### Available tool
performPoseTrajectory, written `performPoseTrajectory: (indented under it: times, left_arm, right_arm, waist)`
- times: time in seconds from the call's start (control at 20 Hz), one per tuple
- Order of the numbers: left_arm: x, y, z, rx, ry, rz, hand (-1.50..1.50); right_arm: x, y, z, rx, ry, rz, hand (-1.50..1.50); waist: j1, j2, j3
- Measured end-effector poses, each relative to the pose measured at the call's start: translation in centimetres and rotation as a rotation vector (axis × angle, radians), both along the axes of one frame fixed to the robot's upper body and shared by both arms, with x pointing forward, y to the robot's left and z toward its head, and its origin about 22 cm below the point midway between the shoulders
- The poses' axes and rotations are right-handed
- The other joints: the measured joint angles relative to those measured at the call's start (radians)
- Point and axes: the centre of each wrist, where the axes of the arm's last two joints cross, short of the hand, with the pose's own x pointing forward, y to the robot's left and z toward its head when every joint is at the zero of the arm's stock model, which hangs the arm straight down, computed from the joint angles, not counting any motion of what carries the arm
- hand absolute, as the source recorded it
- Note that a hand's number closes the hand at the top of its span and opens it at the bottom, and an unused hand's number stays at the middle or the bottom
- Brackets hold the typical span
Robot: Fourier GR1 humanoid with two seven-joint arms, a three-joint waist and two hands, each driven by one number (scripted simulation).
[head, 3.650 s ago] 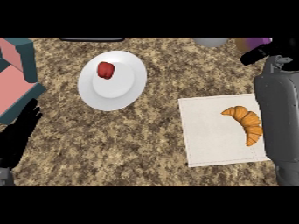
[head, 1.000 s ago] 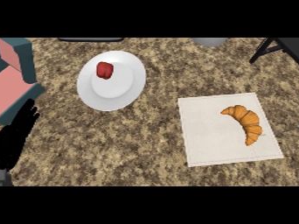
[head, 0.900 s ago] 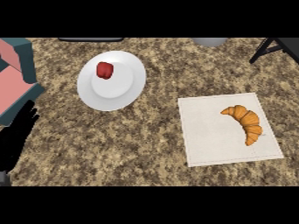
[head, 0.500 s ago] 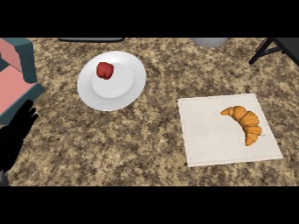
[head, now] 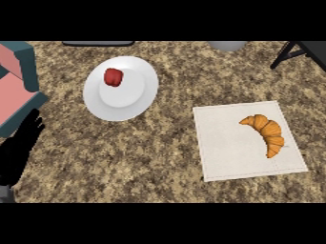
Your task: Pick the can from the placemat and place it in the tiered shelf
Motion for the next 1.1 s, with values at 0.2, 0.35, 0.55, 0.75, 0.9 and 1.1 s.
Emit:
performPoseTrajectory:
  times: [0.2, 0.35, 0.55, 0.75, 0.9, 1.1]
  left_arm:
    - [-0.2, 0.7, -0.1, 0.005, 0.005, 0.010, 0.00]
    - [-0.7, 1.2, 0.1, 0.007, 0.009, 0.016, 0.00]
    - [-0.8, 1.6, 0.0, 0.004, 0.018, 0.026, 0.00]
    - [-1.3, 1.6, -0.1, 0.009, 0.018, 0.046, 0.00]
    - [-1.5, 1.3, -0.5, 0.007, 0.021, 0.054, 0.00]
    - [-2.0, 1.9, -0.3, 0.009, 0.028, 0.078, 0.00]
  right_arm:
    - [-0.8, -0.1, 0.8, 0.035, -0.112, 0.026, -1.50]
    - [-1.8, 0.9, 1.7, 0.037, -0.208, 0.045, -1.50]
    - [-4.5, 1.7, 4.3, 0.013, -0.308, 0.066, -1.50]
    - [-8.7, 2.7, 6.9, -0.021, -0.359, 0.035, -1.50]
    - [-12.2, 3.4, 8.3, -0.041, -0.382, 0.004, -1.50]
    - [-17.0, 4.3, 9.8, -0.082, -0.386, -0.010, -1.50]
  waist:
    - [-0.005, -0.001, 0.000]
    - [-0.013, -0.006, 0.000]
    - [-0.025, -0.009, 0.000]
    - [-0.042, -0.017, -0.001]
    - [-0.056, -0.021, -0.001]
    - [-0.075, -0.030, -0.002]
